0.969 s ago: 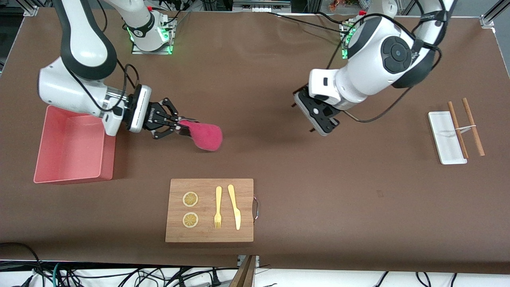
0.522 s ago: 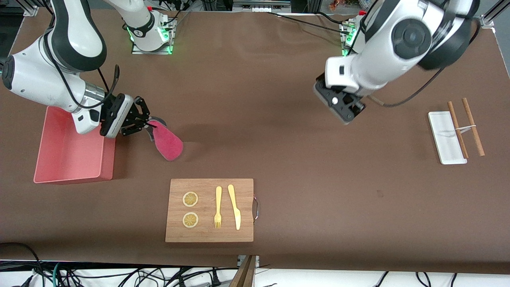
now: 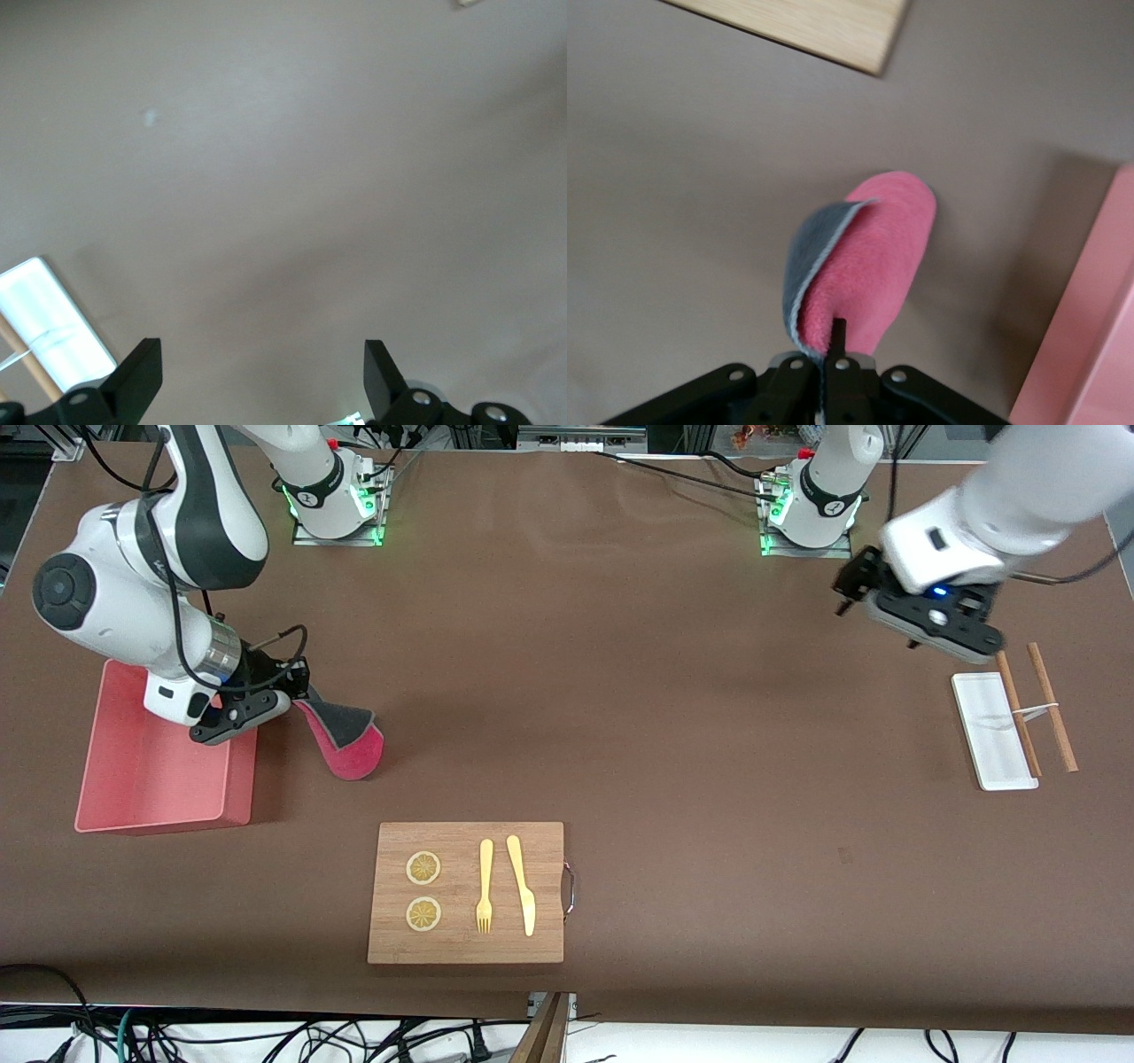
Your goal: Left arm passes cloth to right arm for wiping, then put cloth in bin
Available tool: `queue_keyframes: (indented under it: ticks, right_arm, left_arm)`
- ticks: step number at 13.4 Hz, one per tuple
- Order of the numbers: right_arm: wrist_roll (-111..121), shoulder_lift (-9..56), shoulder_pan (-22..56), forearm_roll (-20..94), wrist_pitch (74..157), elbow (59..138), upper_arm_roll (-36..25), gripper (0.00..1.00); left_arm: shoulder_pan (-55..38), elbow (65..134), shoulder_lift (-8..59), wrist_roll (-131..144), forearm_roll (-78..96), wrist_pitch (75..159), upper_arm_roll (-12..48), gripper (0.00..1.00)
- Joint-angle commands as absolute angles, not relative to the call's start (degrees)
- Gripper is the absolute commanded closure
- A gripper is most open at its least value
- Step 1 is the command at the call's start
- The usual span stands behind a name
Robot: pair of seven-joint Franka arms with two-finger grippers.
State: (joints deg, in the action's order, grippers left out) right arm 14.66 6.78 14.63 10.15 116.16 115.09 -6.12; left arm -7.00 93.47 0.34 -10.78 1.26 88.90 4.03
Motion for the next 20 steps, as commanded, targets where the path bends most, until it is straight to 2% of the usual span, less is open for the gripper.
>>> queue_keyframes:
  ticks: [1,2,5,7,9,15,17,20]
  right_arm:
    - [6.79,10.36,14.94,8.44,115.49,114.08,-6.06,1.00]
    - [5.72,11.76,15.12,8.52,115.49,114.08,-6.15,1.00]
    - [1.32,20.80,16.51,8.70,120.29,113.47,-6.24,1.00]
    - [-4.88,26.16,21.78,8.96,125.66,112.07,-7.55,1.00]
    - [-8.42,30.48,26.16,10.28,127.35,109.00,-7.47,1.00]
    - [-32.38,39.62,40.49,16.34,126.56,93.11,-7.03,1.00]
    - [-38.03,42.97,43.31,20.72,126.56,86.60,-6.68,1.00]
    - [-41.22,44.48,45.62,25.92,126.57,81.66,-6.59,1.00]
  left_arm:
    - [-8.09,90.20,4.20,-9.15,-0.26,90.88,-0.61,0.00]
    - [-5.56,87.48,5.35,-8.27,-0.61,90.79,-0.35,0.00]
    - [-4.13,87.63,5.36,-0.48,-2.36,90.97,0.43,0.00]
    - [-4.04,87.45,5.27,3.07,-5.27,90.88,2.98,0.00]
    - [-4.57,86.49,5.54,3.52,-4.58,90.79,3.34,0.00]
    - [-4.48,86.49,5.45,1.93,-4.22,90.97,3.43,0.00]
    - [-4.75,86.57,5.01,1.93,-4.22,90.44,3.51,0.00]
    - [-4.75,86.57,4.92,1.93,-4.31,90.09,3.52,0.00]
